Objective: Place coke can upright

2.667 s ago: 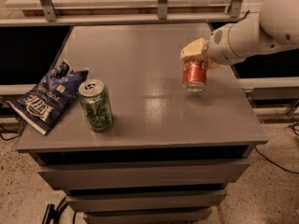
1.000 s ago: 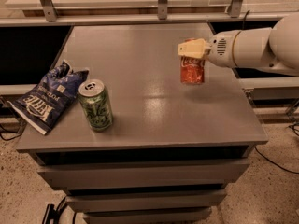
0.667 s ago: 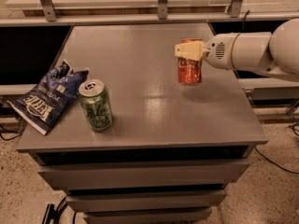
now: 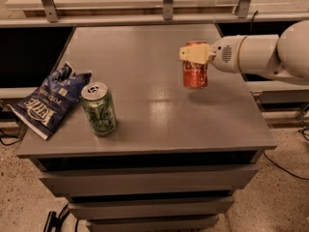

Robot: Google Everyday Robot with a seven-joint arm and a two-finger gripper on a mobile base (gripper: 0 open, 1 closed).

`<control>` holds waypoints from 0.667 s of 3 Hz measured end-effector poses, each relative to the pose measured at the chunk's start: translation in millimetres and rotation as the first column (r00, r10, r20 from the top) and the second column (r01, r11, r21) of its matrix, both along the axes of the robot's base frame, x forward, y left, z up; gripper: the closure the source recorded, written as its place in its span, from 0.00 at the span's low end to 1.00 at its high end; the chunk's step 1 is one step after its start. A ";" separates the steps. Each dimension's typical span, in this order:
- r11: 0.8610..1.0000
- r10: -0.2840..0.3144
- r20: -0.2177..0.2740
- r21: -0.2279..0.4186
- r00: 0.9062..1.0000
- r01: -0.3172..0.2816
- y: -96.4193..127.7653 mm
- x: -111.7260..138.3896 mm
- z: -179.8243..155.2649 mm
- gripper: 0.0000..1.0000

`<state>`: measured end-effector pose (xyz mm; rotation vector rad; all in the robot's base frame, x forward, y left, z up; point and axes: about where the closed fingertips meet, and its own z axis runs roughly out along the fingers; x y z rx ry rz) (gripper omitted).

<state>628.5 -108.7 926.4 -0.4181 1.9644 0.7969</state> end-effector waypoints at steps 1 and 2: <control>0.998 0.061 0.052 0.015 0.997 -0.062 4.7 4.0 -1.5 1.00; 0.993 0.113 0.121 0.030 0.986 -0.117 7.2 5.3 0.7 1.00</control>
Offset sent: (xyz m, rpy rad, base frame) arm 0.0052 0.0043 0.0042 0.0601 -0.2088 0.1744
